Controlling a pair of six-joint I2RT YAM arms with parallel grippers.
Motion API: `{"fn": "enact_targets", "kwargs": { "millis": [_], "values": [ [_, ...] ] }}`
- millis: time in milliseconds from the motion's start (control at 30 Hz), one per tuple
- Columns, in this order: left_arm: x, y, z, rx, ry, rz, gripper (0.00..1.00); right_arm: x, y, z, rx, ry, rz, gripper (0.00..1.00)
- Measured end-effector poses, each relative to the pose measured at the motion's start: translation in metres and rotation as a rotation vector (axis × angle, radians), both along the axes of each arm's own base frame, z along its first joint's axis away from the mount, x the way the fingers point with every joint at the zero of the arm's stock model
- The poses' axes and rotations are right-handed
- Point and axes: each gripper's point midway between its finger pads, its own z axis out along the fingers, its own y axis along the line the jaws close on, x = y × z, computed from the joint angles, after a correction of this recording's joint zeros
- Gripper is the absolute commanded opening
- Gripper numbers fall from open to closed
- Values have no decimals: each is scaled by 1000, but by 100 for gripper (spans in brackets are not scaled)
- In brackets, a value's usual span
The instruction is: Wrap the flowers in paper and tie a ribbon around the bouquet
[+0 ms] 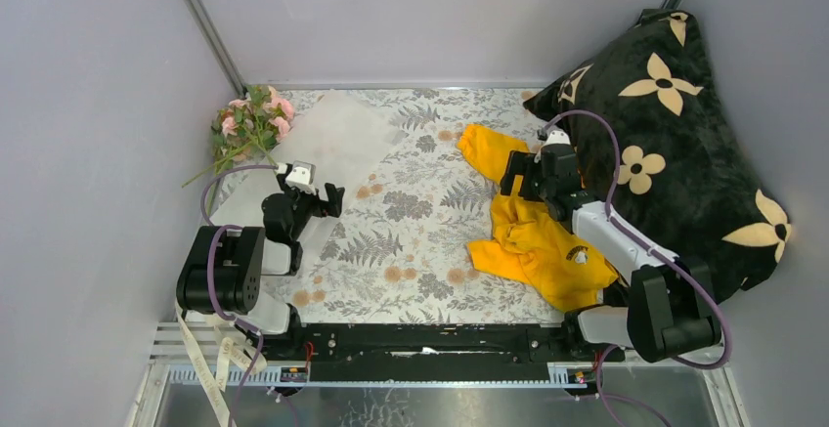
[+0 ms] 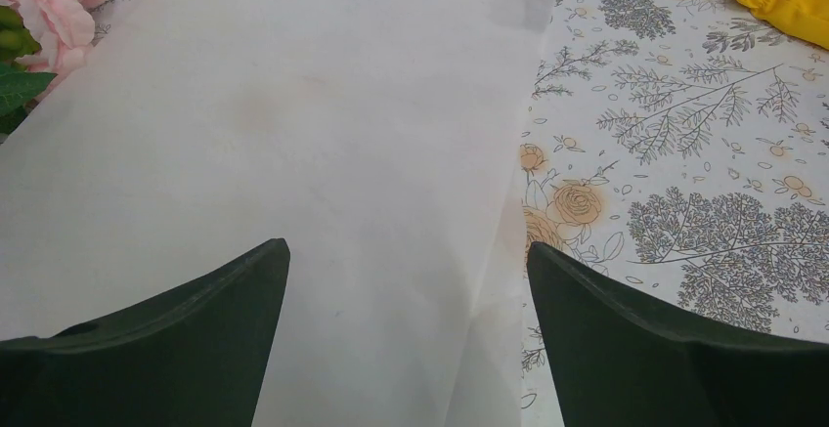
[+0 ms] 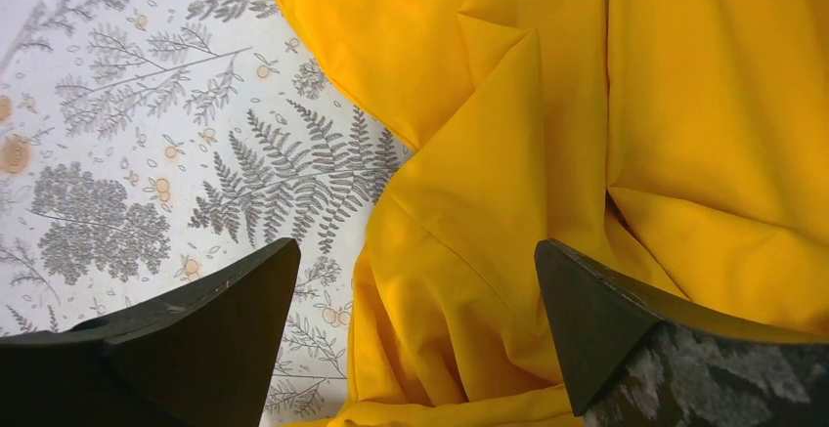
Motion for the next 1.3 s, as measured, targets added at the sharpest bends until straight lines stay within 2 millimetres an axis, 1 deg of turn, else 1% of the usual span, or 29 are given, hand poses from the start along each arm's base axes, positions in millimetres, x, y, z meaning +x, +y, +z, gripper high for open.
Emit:
{"fn": "enact_targets", "kwargs": {
  "millis": [67, 167, 233, 300, 333, 367, 400, 433, 500, 533, 567, 600, 633, 667, 700, 767, 800, 867, 900, 933, 967, 1000, 1033, 1100, 1233, 1300],
  "values": [
    [0, 0, 0, 0, 0, 0, 99, 0, 1, 6, 6, -13, 7, 100],
    [0, 0, 0, 0, 0, 0, 99, 1, 9, 25, 43, -68, 42, 100],
    [0, 0, 0, -1, -1, -2, 99, 2, 19, 49, 98, -144, 85, 100],
    [0, 1, 0, -7, 12, -12, 99, 3, 31, 82, 168, -245, 131, 100],
    [4, 2, 3, -12, 30, -24, 97, 3, 37, 97, 201, -290, 151, 99],
    [10, 3, 8, -16, 48, -37, 91, 2, 41, 110, 227, -328, 168, 98],
    [20, 3, 20, -14, 65, -61, 86, 1, 45, 122, 254, -359, 185, 95],
    [33, 2, 39, 0, 68, -88, 84, 0, 49, 131, 276, -376, 202, 93],
    [58, 0, 90, 66, 60, -157, 86, -1, 59, 141, 302, -382, 223, 90],
    [64, -3, 117, 118, 59, -190, 87, -2, 65, 142, 308, -375, 235, 89],
    [65, -6, 137, 164, 51, -214, 88, -3, 74, 142, 311, -361, 249, 89],
    [62, -10, 154, 215, 57, -242, 89, -6, 85, 139, 309, -342, 272, 89],
    [54, -13, 163, 269, 78, -272, 92, -10, 100, 134, 303, -313, 302, 89],
    [44, -14, 163, 312, 114, -292, 95, -14, 112, 129, 295, -289, 327, 88],
    [33, -14, 154, 349, 165, -315, 97, -19, 126, 120, 280, -257, 352, 88],
    [4, -4, 113, 414, 337, -333, 99, -25, 144, 104, 254, -201, 385, 88],
    [-12, 3, 84, 437, 444, -337, 99, -29, 153, 92, 236, -168, 401, 88],
    [-53, 14, 24, 469, 682, -359, 99, -35, 165, 71, 203, -112, 421, 89],
    [-70, 18, 4, 479, 767, -369, 99, -35, 167, 60, 185, -84, 422, 89],
    [-90, 19, -13, 493, 849, -387, 99, -40, 174, 48, 168, -55, 438, 89],
    [-110, 18, -28, 522, 921, -410, 99, -42, 176, 39, 155, -33, 442, 89],
    [-120, 16, -34, 541, 951, -429, 99, -45, 179, 28, 141, -4, 450, 89],
    [-128, 14, -39, 572, 972, -442, 97, -47, 181, 21, 132, 13, 456, 89],
    [-130, 13, -43, 623, 977, -449, 93, -51, 184, 11, 119, 40, 466, 88],
    [-111, 25, -47, 705, 952, -374, 84, -55, 189, 5, 114, 50, 479, 89],
    [-104, 32, -57, 737, 967, -343, 80, -54, 191, 4, 115, 48, 482, 89]
  ]
}}
